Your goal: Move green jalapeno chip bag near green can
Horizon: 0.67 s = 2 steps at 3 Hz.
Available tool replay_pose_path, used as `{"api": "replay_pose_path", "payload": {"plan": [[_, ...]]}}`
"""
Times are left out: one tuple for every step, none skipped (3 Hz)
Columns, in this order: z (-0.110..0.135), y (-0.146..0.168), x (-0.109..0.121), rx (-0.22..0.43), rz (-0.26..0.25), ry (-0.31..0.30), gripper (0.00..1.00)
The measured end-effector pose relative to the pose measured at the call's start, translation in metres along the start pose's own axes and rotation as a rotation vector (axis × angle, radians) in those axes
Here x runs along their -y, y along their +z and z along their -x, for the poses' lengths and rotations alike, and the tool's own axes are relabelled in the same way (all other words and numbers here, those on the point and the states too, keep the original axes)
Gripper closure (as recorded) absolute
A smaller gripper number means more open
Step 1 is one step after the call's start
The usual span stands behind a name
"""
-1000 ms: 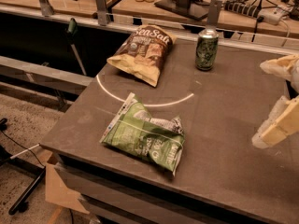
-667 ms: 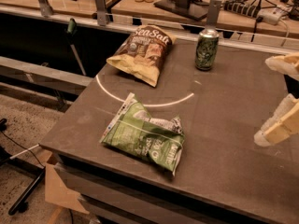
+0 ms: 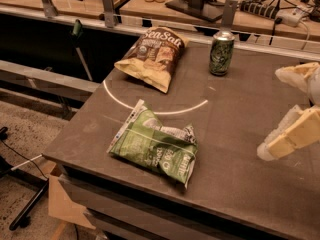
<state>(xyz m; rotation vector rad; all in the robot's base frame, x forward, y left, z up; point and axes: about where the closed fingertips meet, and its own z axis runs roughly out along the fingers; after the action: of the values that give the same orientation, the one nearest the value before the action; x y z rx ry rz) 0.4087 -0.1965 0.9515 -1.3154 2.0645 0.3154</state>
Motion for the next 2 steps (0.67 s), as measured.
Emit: {"api": "replay_pose_path", "payload": {"plan": [[0.009, 0.023, -0.020, 0.016, 0.006, 0.085, 0.00], [0.019, 0.043, -0.037, 0.049, 0.040, 0.104, 0.00]]}}
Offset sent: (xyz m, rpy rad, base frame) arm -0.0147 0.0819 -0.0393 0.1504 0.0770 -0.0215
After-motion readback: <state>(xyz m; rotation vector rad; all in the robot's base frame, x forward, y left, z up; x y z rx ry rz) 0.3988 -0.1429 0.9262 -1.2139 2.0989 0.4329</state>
